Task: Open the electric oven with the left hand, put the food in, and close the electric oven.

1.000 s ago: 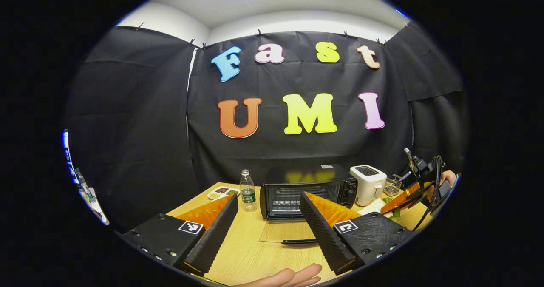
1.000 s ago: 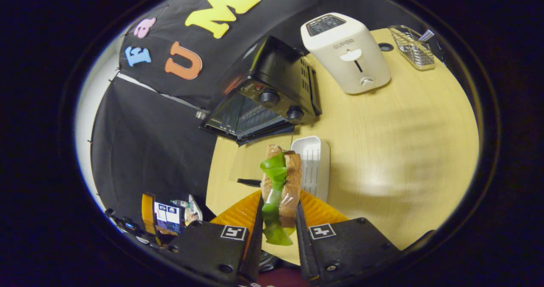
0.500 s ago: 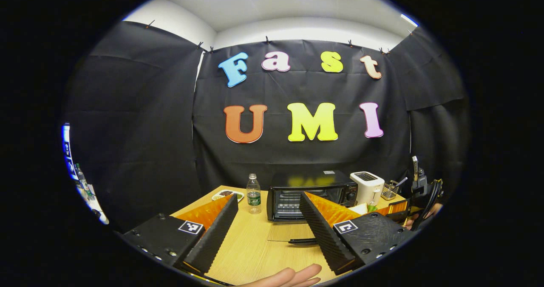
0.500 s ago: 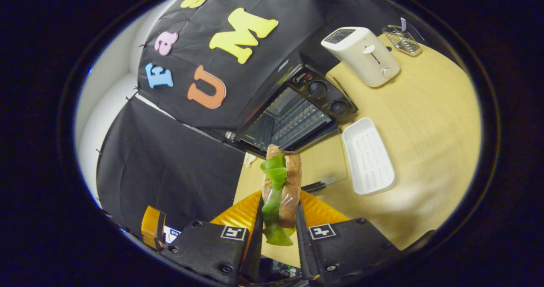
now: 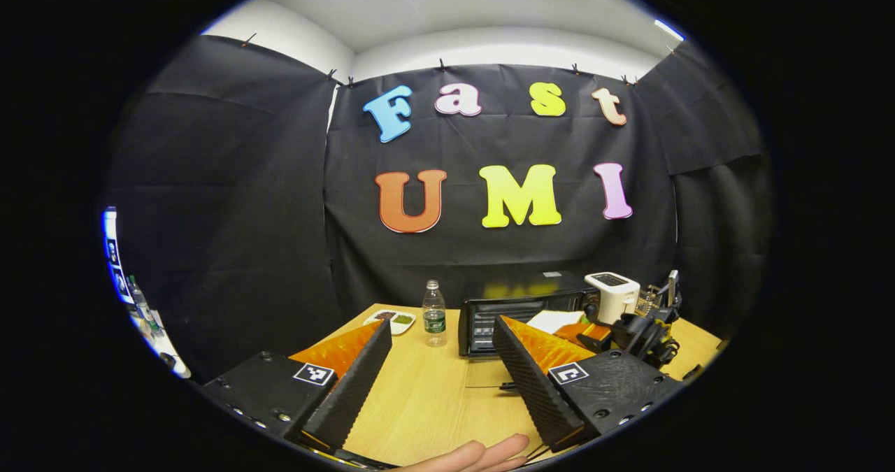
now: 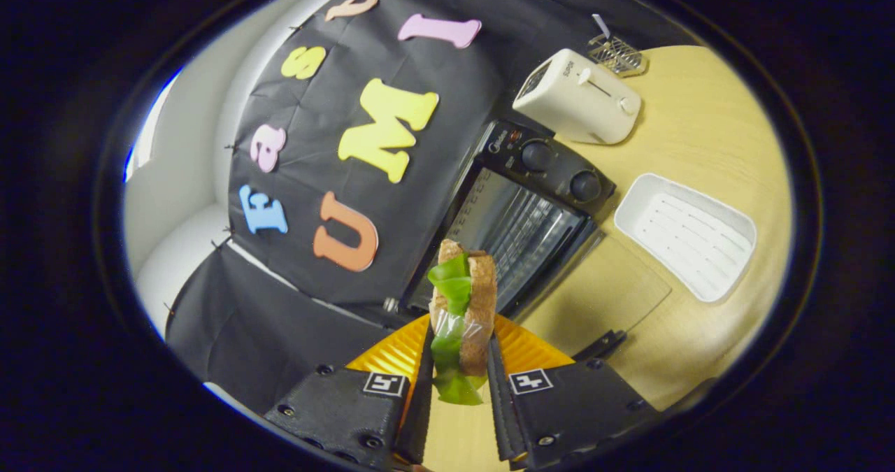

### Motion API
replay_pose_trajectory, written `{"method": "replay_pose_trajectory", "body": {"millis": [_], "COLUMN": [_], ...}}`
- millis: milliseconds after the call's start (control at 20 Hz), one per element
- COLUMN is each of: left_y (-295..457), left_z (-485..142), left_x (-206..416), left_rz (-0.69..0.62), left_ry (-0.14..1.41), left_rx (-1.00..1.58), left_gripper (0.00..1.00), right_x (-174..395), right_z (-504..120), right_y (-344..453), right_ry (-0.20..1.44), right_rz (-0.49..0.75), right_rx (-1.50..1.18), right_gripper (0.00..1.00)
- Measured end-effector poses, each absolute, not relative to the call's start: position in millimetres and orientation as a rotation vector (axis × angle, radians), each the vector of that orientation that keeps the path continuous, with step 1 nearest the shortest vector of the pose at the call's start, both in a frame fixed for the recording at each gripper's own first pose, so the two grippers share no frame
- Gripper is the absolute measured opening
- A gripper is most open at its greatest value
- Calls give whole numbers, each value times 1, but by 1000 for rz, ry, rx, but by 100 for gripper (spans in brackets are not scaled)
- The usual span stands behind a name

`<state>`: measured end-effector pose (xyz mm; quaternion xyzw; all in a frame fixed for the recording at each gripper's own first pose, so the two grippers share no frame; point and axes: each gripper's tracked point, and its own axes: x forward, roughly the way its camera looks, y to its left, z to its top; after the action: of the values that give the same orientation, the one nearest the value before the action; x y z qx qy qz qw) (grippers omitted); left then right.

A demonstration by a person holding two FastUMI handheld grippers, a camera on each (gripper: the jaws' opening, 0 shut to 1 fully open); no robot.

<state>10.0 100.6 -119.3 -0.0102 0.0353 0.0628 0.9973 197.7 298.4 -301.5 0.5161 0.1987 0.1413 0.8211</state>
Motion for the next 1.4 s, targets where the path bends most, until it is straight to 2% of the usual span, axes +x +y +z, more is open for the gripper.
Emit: {"method": "replay_pose_trajectory", "body": {"millis": [250,550,850,900,950,1000,1050,1100,1300,1350,1400], "left_y": [109,130,143,146,148,150,152,151,154,157,158], "left_z": [-126,-136,-143,-145,-144,-143,-145,-150,-158,-158,-160], "left_x": [3,-6,-12,-14,-15,-14,-13,-14,-14,-15,-15], "left_rz": [126,161,177,181,185,190,192,187,171,178,182], "left_ry": [82,107,142,144,138,135,138,152,181,179,181], "left_rx": [-32,-30,-38,-35,-33,-38,-48,-62,-97,-97,-99], "left_gripper": [95,95,95,96,96,96,95,95,96,96,96], "right_x": [258,311,356,358,361,361,362,361,362,363,362], "right_z": [-309,-339,-360,-361,-363,-367,-370,-372,-374,-376,-379], "right_y": [324,354,351,354,354,357,359,361,359,359,363], "right_ry": [268,274,229,226,222,229,235,240,239,250,267], "right_rz": [168,61,-44,-52,-54,-56,-57,-58,-79,-86,-83], "right_rx": [1090,1168,1084,1068,1051,1031,1028,1029,964,932,892], "right_gripper": [40,40,41,31,31,40,32,44,50,37,56]}}
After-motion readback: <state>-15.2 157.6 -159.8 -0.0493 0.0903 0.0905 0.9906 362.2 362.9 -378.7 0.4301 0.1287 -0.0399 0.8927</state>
